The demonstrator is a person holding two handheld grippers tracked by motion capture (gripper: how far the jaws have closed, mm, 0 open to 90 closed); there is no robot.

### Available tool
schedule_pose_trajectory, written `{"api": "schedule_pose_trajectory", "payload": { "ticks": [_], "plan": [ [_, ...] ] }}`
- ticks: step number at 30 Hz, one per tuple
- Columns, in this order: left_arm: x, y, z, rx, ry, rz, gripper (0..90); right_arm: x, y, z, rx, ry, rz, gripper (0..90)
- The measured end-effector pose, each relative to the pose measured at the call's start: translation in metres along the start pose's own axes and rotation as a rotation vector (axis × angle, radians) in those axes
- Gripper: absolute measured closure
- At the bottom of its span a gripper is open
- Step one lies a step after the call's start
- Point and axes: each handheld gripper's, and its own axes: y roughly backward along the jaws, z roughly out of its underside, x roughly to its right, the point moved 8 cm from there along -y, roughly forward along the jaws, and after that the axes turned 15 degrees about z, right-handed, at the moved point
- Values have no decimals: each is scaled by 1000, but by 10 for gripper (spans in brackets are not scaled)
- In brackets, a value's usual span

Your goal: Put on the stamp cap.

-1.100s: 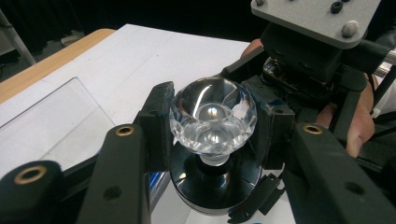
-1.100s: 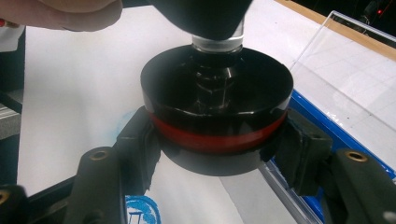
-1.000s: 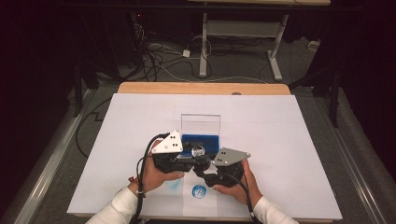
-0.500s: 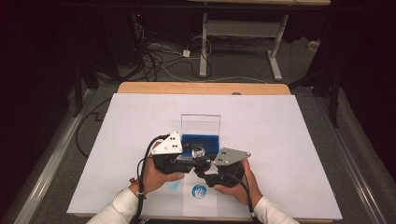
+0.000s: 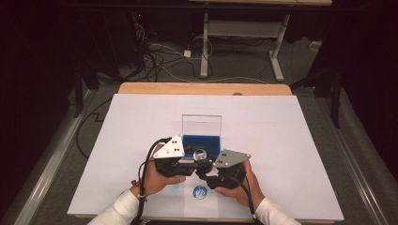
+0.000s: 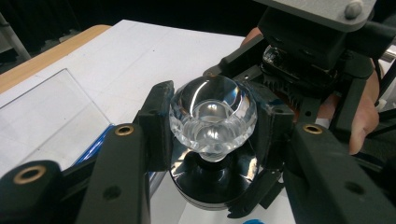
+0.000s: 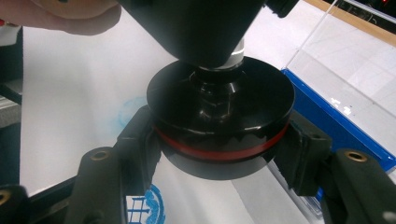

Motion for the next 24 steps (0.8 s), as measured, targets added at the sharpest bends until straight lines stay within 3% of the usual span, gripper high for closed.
{"api": "schedule_pose_trajectory", "payload": {
  "ticks": [6,15,17,20,24],
  "plan": [
    [1,0,0,-6,-10,-8,544,0,1,0,-6,9,14,387],
    [5,-5,0,-65,-61,-50,544,-1,-1,3,-27,15,12,387],
    [3,-5,0,-59,-52,-52,544,-1,-1,2,-27,7,7,387],
    [-2,-1,2,-24,1,-25,545,1,0,2,-19,10,10,387],
    [-3,-1,2,-27,5,-18,545,1,0,3,-23,9,3,386]
  ]
}}
